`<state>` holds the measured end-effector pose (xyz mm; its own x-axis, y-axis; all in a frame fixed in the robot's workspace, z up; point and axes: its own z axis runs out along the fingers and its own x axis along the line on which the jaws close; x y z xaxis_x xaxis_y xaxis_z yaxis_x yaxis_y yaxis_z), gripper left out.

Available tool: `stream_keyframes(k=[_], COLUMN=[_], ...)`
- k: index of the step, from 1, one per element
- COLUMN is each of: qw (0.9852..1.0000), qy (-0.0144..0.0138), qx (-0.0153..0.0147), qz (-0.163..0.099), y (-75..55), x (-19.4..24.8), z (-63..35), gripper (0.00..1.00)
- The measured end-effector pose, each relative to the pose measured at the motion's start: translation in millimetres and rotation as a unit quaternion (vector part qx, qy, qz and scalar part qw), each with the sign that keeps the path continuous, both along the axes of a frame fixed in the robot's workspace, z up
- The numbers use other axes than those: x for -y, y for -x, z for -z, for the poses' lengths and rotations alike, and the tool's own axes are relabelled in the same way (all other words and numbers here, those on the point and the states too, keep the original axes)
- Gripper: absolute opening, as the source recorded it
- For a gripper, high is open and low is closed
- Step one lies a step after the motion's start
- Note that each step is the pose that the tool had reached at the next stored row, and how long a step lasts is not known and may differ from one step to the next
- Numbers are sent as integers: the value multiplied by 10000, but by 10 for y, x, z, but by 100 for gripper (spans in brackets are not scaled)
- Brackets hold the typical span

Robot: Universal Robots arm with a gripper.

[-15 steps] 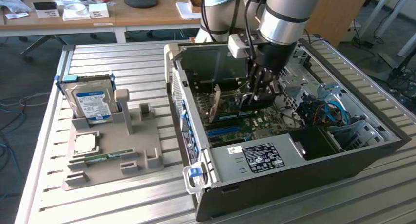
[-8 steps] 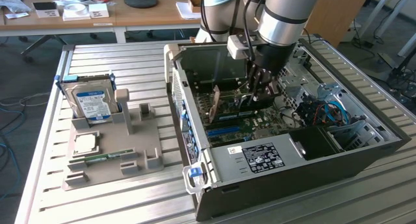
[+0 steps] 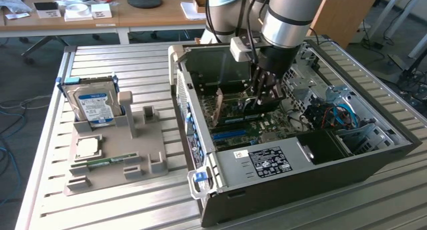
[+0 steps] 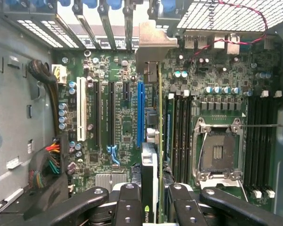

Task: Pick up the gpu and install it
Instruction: 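Insert the gpu into the slot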

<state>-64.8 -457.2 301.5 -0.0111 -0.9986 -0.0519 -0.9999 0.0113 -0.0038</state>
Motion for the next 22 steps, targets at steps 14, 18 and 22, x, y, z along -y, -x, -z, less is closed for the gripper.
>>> stream_keyframes(k=[14, 18, 22], qw=[10000, 10000, 10000], qy=[1, 1, 1], qx=[-1, -1, 0], qz=[-68, -68, -88], y=[46, 49, 50], x=[17, 17, 17], z=[16, 27, 31], gripper=[27, 27, 27])
